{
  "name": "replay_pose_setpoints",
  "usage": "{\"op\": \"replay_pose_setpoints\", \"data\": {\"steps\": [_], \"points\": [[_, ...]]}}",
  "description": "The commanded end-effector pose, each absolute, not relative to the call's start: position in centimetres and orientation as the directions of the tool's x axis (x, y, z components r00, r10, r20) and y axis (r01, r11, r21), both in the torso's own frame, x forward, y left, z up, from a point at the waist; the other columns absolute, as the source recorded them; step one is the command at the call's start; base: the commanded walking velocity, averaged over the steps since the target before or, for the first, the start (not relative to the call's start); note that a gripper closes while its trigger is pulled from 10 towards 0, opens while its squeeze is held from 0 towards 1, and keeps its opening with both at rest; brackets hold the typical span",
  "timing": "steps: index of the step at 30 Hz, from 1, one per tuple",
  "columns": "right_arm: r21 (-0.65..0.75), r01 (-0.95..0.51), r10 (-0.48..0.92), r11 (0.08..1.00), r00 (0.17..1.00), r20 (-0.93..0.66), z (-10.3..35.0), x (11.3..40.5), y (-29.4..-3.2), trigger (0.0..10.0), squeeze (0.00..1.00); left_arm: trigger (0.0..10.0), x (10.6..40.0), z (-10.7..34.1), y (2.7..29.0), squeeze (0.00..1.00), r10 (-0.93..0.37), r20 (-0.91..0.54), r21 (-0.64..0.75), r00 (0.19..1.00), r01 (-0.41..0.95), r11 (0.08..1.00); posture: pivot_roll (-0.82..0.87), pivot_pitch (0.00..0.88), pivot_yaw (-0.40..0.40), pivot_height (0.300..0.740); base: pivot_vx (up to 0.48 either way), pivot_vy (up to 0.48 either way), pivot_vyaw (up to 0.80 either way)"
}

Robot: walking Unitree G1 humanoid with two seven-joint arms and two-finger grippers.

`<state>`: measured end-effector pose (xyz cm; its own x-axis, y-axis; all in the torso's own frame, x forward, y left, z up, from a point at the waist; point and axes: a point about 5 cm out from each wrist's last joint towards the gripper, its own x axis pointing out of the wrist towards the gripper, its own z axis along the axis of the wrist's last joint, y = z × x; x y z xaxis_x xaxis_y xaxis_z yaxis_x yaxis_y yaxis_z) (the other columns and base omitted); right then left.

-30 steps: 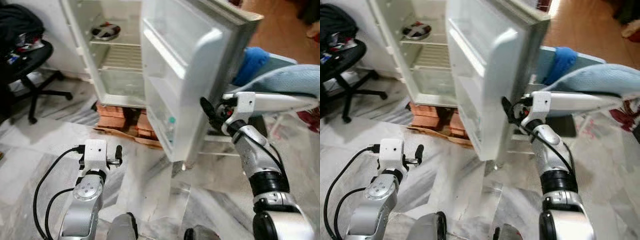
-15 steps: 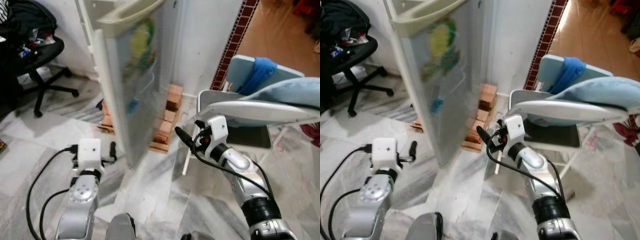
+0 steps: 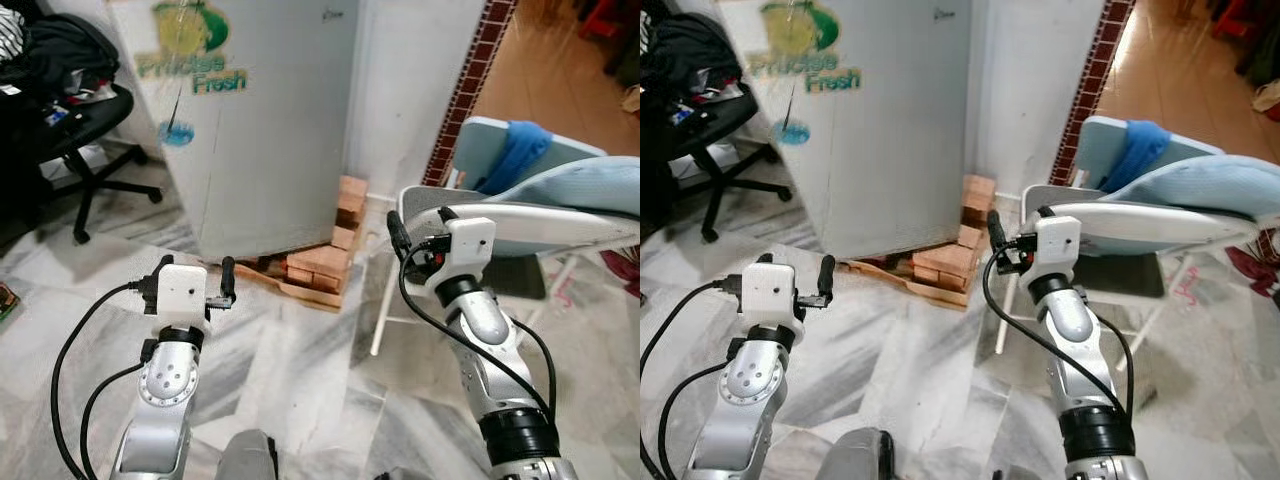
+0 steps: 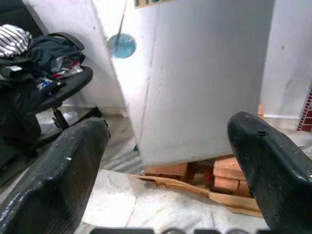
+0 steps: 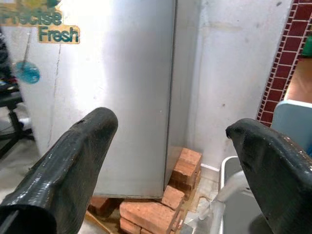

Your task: Restocking fridge

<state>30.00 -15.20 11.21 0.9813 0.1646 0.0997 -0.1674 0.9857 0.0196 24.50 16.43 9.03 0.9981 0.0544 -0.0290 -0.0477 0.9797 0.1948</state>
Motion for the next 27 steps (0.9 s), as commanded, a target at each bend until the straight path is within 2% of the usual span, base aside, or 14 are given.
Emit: {"op": "replay_pose_setpoints", "data": {"steps": [1, 13, 27], "points": [[0.023, -0.154, 0.151, 0.988, 0.983, 0.103, 11.3, 30.2, -15.3, 10.0, 0.0, 10.0, 24.3, 8.9, 16.5, 0.0, 0.063, -0.025, 0.204, 0.998, -0.057, 0.977, 0.11, 0.057, -0.01, 0.74, 0.0, 0.48, 0.0], [0.047, -0.136, 0.133, 0.99, 0.989, 0.068, 10.5, 30.2, -15.1, 10.0, 0.0, 10.0, 24.6, 9.3, 16.7, 0.0, 0.103, 0.022, 0.182, 0.994, -0.105, 0.978, 0.1, 0.05, -0.008, 0.74, 0.0, 0.48, 0.0], [0.05, -0.122, 0.118, 0.991, 0.99, 0.073, 10.5, 30.2, -15.2, 10.0, 0.0, 10.0, 25.0, 10.2, 17.2, 0.0, 0.106, 0.083, 0.144, 0.991, -0.117, 0.983, 0.1, 0.045, -0.005, 0.74, 0.0, 0.48, -0.79]]}}
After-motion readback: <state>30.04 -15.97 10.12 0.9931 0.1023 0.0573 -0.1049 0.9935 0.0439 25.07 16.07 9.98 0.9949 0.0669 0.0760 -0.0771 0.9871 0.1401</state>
